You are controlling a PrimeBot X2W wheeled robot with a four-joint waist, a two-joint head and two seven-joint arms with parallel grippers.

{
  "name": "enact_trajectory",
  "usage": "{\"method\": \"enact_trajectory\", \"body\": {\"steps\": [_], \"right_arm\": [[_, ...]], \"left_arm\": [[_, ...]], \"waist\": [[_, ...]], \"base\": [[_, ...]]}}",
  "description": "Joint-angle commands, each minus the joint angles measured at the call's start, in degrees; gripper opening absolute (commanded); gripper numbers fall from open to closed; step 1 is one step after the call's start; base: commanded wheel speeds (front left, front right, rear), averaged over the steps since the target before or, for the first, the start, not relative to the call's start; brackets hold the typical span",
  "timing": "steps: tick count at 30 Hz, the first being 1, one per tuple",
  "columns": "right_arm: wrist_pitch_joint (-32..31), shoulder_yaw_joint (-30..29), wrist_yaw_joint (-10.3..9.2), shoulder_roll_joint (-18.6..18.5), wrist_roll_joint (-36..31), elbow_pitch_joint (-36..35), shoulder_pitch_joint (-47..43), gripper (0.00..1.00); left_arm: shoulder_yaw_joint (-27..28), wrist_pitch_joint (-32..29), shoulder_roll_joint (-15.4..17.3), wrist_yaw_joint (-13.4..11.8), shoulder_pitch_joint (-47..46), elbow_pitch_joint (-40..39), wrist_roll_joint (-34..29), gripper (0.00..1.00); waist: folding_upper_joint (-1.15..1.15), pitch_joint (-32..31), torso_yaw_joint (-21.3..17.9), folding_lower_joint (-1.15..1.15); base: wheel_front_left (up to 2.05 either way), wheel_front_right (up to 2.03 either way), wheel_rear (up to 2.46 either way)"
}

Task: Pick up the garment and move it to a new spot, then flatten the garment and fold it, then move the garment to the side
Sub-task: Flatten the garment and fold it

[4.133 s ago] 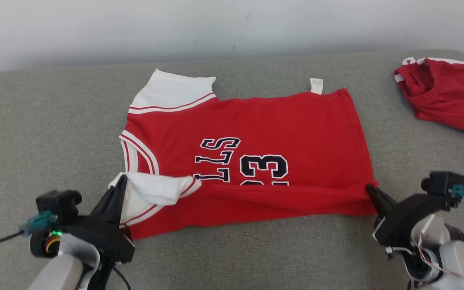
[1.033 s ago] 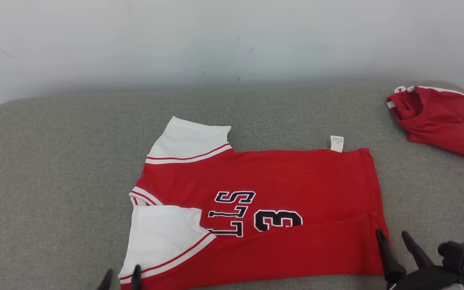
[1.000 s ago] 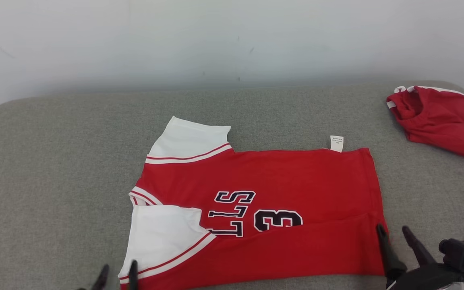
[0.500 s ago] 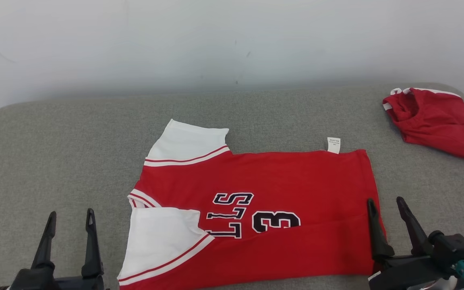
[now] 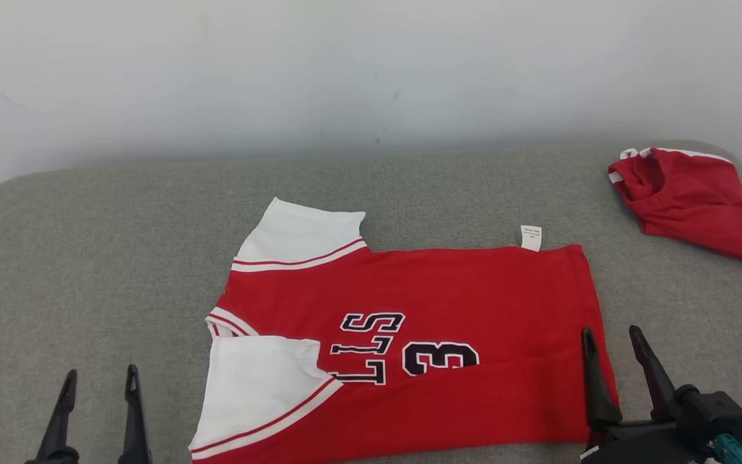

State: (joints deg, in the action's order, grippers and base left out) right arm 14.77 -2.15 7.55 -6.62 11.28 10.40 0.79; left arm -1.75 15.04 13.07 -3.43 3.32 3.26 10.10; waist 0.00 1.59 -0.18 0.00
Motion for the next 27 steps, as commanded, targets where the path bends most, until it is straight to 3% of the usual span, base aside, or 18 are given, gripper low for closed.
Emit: {"method": "enact_trajectory", "body": {"steps": [1, 11, 18, 22, 27], "right_arm": [[0.41, -0.74, -0.16, 0.72, -0.47, 0.03, -0.7, 1.0], [0.48, -3.37, -0.16, 2.18, -1.72, -1.6, -2.2, 1.0], [0.45, -4.29, -0.16, 2.57, -3.09, 0.93, -1.91, 1.0], [-0.24, -4.11, -0.16, 1.97, -3.65, 4.28, 1.75, 1.0], [-2.39, -3.42, -0.16, 0.26, -3.37, 9.21, 9.31, 1.0]], "left_arm": [[1.65, 0.17, -0.93, 0.57, 1.19, -1.02, 0.31, 1.0], [6.37, 0.17, -2.54, 5.5, 3.99, -2.36, -0.47, 1.0], [5.68, 0.17, -2.59, 8.41, 3.48, -0.53, -2.34, 1.0], [4.75, 0.18, -1.36, 9.49, 0.02, 1.88, -1.87, 1.0], [1.89, -0.54, 3.04, 10.57, -8.58, 6.34, -0.06, 1.0]], "waist": [[0.0, -0.17, 0.12, 0.0], [0.0, -0.36, 0.63, 0.0], [0.0, -0.45, 0.03, 0.0], [0.0, 0.8, -1.49, 0.0], [0.0, 4.32, -4.03, 0.0]], "base": [[0.0, 0.0, 0.0], [0.0, 0.0, 0.0], [0.0, 0.0, 0.0], [0.0, 0.0, 0.0], [0.0, 0.0, 0.0]]}}
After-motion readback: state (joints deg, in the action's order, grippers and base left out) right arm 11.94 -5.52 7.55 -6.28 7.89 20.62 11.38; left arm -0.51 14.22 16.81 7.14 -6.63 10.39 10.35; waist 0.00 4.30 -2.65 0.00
